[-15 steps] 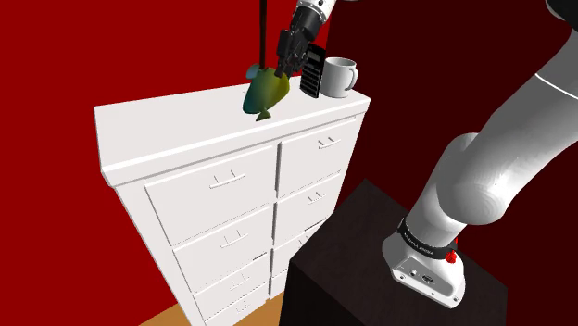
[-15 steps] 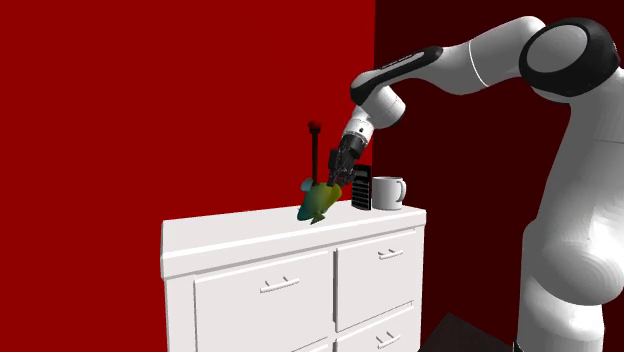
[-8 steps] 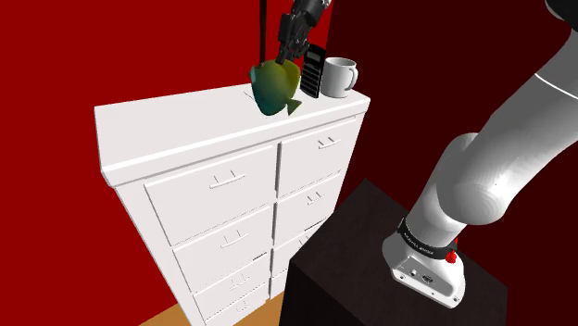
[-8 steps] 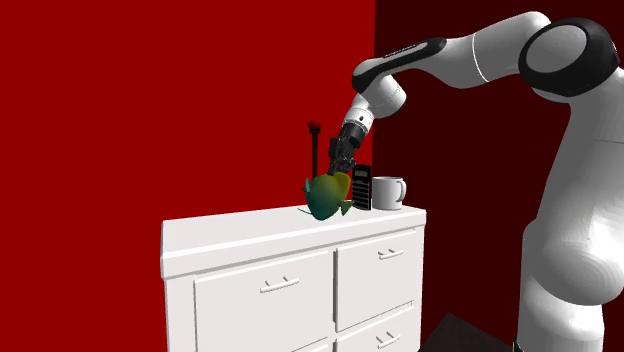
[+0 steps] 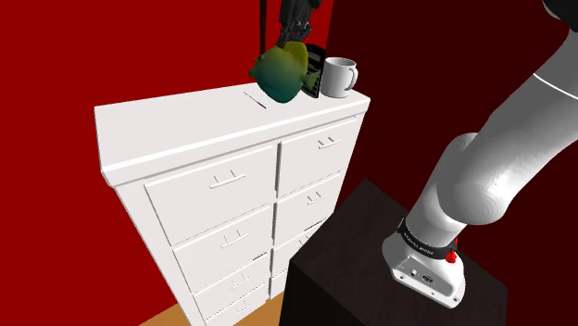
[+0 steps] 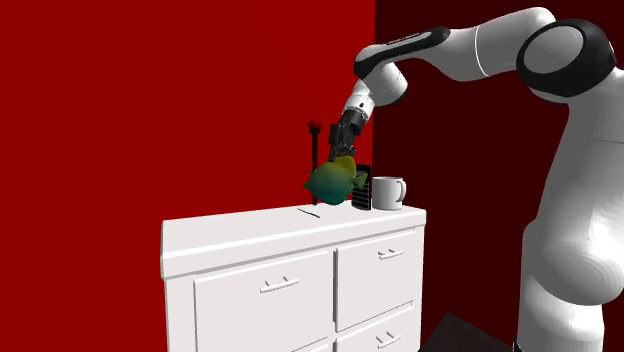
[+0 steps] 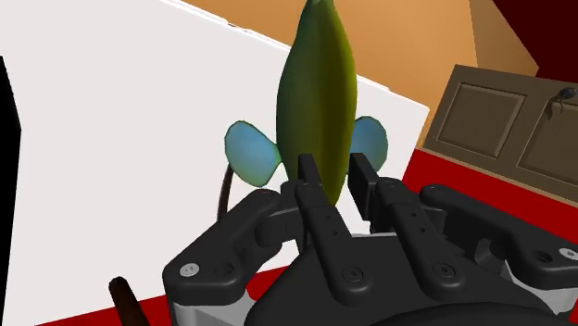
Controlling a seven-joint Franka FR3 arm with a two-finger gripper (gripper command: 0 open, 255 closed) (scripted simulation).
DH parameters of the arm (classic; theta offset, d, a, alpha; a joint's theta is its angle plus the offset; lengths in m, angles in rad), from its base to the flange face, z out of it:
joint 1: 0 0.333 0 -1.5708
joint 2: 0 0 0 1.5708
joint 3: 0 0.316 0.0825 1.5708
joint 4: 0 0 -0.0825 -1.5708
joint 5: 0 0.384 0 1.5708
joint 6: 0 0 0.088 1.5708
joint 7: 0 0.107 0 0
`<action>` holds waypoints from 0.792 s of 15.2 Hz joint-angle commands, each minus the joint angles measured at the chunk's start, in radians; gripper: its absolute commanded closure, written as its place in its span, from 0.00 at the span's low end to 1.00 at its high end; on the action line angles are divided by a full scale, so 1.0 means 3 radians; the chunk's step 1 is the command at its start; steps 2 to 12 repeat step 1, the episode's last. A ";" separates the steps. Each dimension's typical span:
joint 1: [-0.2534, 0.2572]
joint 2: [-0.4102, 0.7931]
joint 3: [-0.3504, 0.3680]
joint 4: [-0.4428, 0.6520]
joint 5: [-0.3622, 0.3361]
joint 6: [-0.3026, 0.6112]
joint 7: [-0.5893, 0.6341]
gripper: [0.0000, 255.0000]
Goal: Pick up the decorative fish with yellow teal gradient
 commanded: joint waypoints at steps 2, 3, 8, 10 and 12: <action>0.0002 0.0005 0.0000 0.0031 0.0003 -0.0021 0.0015 1.00; 0.0002 0.0005 0.0000 0.0031 0.0003 -0.0021 0.0015 1.00; 0.0002 0.0005 0.0000 0.0031 0.0003 -0.0021 0.0015 1.00; 0.0002 0.0005 0.0000 0.0031 0.0003 -0.0021 0.0015 1.00; 0.0002 0.0005 0.0000 0.0031 0.0003 -0.0021 0.0015 1.00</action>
